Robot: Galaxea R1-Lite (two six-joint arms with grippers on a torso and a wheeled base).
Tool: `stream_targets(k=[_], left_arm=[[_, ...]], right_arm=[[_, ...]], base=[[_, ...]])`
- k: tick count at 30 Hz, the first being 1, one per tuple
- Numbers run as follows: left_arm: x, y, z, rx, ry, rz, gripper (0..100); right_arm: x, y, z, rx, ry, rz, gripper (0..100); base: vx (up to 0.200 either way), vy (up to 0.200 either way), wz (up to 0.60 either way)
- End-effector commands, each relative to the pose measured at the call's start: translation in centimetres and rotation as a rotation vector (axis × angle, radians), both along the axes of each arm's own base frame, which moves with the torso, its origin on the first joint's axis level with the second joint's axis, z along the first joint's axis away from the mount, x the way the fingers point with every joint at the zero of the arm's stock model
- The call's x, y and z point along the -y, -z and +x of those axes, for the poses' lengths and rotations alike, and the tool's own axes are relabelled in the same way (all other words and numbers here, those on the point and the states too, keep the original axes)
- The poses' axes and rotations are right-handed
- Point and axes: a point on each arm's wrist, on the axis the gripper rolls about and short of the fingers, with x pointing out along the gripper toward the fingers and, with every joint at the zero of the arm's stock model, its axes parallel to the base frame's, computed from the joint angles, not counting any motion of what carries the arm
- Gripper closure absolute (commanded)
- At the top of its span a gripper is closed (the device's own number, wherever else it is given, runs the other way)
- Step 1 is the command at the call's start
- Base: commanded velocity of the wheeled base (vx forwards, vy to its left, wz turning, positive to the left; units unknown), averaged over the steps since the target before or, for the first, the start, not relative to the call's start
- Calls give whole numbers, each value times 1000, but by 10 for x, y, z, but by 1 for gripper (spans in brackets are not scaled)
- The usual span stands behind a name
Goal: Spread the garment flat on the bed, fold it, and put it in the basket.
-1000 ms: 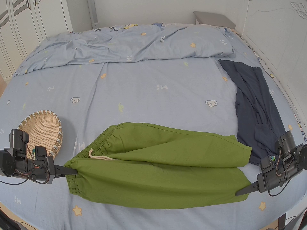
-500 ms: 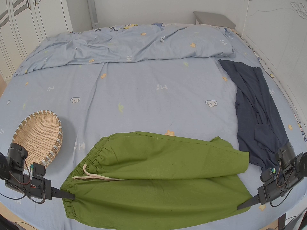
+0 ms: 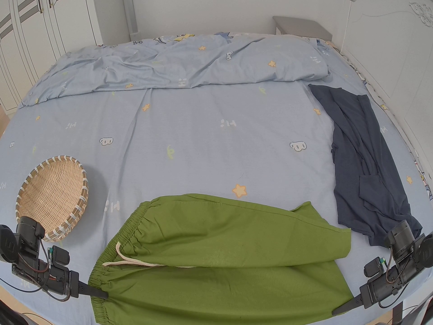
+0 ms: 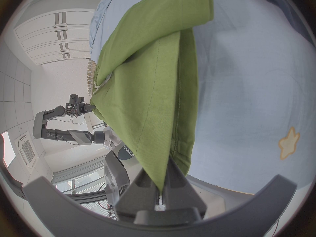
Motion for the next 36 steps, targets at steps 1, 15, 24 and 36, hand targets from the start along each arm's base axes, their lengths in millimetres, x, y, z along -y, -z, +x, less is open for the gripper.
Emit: stream_targets(k=[1, 15, 24, 36], left_arm=[[-1, 11, 4, -52, 3, -13, 100], [-3, 21, 13, -68, 2, -14, 0], [-7, 10, 9, -14, -26, -1, 0], [-35, -49, 22, 120, -156, 39, 0]], right_arm=[[-2, 8, 1, -35, -11, -19, 100], [-1, 15, 4, -8, -5, -26, 0], [1, 11, 5, 66, 15, -18, 0], [23, -34, 10, 335, 173, -15, 0]], base=[[0, 0, 0], [0, 0, 0], [0, 0, 0], [0, 0, 0]])
